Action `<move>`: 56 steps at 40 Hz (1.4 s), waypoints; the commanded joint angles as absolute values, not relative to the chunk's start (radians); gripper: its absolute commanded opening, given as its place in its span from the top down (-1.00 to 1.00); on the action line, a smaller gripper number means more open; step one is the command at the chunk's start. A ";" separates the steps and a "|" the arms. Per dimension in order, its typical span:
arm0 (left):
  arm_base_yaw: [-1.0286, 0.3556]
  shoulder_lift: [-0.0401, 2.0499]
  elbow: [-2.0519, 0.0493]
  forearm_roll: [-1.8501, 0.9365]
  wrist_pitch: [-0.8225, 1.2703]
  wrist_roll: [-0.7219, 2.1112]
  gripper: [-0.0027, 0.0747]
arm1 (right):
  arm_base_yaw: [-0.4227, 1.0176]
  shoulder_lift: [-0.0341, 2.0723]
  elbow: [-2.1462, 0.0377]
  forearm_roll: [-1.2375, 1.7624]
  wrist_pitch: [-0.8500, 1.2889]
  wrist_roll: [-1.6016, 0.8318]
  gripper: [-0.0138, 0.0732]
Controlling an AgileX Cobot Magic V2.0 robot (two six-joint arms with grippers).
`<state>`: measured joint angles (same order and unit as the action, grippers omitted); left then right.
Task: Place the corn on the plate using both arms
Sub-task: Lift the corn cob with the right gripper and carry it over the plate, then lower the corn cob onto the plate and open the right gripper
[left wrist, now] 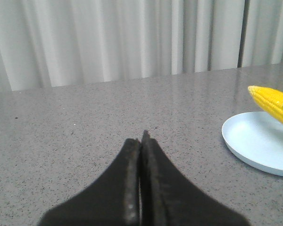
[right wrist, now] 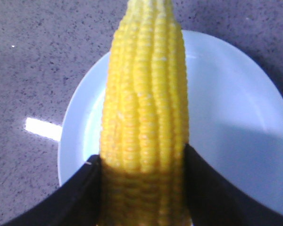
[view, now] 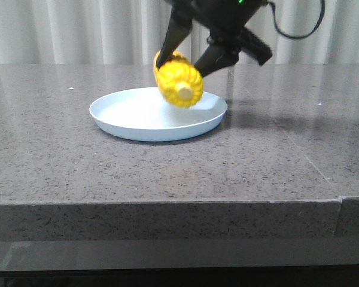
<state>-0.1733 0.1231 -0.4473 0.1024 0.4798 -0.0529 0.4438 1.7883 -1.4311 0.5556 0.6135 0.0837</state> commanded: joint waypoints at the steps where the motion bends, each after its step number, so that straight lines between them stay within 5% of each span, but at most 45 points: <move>1: -0.176 0.136 -0.472 0.103 0.388 -0.055 0.98 | 0.443 1.774 -1.465 0.591 0.541 0.075 0.33; 7: -0.176 0.136 -0.472 0.103 0.388 -0.055 0.98 | 0.443 1.791 -1.465 0.594 0.551 0.075 0.19; 18: -0.176 0.136 -0.472 0.103 0.388 -0.055 0.98 | 0.442 1.770 -1.465 0.594 0.572 0.075 -0.60; 30: -0.176 0.136 -0.472 0.103 0.388 -0.055 0.98 | 0.386 1.641 -1.465 0.540 0.566 0.074 -0.67; 34: -0.176 0.136 -0.472 0.103 0.388 -0.055 0.98 | 0.350 1.596 -1.465 0.484 0.588 0.074 -0.52; 46: -0.176 0.136 -0.472 0.103 0.388 -0.055 0.98 | 0.268 1.529 -1.465 0.338 0.632 0.074 0.61; 56: -0.176 0.136 -0.472 0.103 0.388 -0.055 0.98 | 0.192 1.460 -1.465 0.133 0.719 0.074 0.82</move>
<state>-0.1733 0.1231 -0.4473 0.1024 0.4798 -0.0529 0.2203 1.5317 -1.4311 0.2009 0.7237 0.0837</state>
